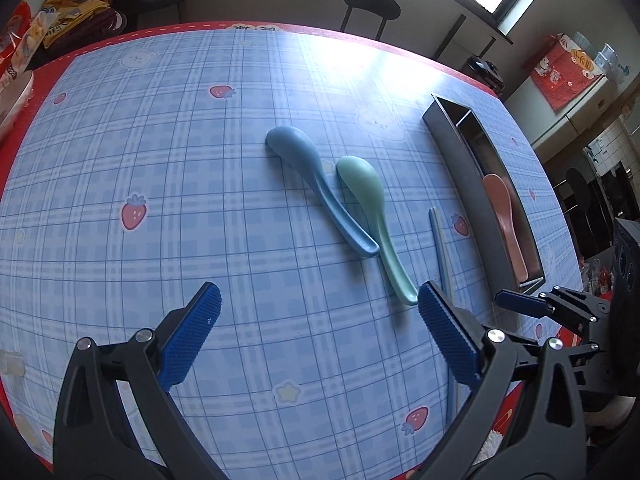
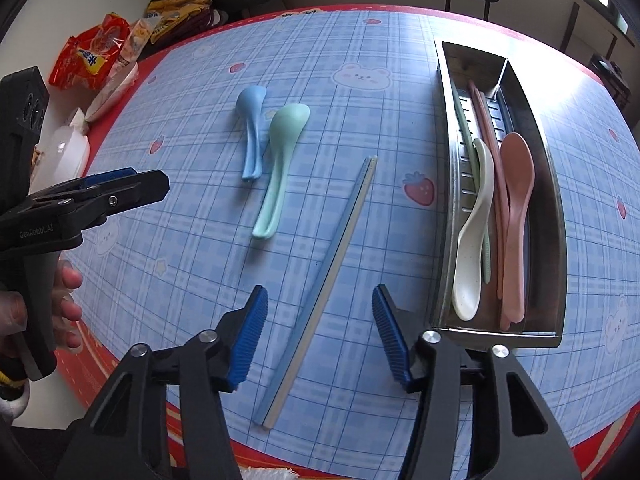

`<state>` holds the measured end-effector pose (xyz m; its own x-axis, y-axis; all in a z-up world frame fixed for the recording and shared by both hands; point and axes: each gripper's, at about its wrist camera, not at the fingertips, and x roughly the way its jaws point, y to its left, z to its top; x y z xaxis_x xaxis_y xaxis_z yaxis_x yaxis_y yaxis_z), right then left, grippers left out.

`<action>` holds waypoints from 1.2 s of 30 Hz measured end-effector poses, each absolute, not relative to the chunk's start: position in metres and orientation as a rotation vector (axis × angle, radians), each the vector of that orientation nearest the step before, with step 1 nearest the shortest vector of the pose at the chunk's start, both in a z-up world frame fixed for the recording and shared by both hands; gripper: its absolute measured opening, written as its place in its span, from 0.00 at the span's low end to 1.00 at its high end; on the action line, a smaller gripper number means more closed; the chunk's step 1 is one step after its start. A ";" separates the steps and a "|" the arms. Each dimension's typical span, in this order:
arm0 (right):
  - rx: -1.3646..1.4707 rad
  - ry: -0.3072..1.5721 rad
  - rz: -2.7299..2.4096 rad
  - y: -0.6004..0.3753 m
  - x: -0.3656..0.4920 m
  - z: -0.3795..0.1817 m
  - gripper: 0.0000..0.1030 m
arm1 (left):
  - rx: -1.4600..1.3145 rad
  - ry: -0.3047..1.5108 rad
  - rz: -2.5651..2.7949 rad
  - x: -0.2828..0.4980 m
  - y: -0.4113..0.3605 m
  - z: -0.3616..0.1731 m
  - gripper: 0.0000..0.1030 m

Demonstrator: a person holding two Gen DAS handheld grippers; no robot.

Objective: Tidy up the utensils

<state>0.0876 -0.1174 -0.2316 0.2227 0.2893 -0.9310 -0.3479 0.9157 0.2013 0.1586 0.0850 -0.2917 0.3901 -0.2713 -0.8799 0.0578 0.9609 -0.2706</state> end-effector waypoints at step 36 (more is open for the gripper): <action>-0.113 1.328 0.407 -0.113 0.086 -0.262 0.06 | -0.288 1.222 -0.179 0.183 0.075 -0.319 0.94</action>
<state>0.0864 -0.1129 -0.2624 0.1821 0.2237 -0.9575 -0.3509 0.9244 0.1493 0.1827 0.0747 -0.3191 0.3339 -0.2878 -0.8976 -0.0191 0.9500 -0.3117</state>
